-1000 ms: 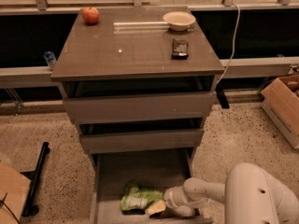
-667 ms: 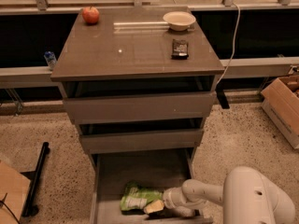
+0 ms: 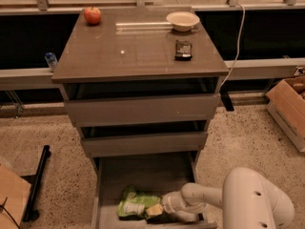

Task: Pick green rice chip bag from bottom drawer and place on counter

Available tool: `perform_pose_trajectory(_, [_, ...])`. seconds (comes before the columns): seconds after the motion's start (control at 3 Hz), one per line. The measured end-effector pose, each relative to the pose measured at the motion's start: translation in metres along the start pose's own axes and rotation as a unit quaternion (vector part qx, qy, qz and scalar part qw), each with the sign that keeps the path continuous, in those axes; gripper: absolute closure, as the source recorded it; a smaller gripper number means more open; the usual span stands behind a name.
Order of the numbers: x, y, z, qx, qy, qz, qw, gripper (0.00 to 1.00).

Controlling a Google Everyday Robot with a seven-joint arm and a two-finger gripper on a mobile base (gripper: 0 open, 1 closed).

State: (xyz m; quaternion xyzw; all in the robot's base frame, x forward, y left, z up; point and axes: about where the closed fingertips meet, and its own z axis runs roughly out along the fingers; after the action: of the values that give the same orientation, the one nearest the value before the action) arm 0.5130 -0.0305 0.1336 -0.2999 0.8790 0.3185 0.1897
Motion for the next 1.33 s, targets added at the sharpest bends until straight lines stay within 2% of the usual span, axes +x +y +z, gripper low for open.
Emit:
perform_pose_trajectory(0.67, [-0.017,0.018,-0.010,0.003,-0.006,-0.015,0.9999,0.97])
perform_pose_trajectory(1.0, [-0.041,0.035,-0.035,-0.002,-0.022,-0.033,0.9992,1.00])
perform_pose_trajectory(1.33, [-0.069,0.055,-0.073,-0.020,-0.043,-0.049,0.9977,1.00])
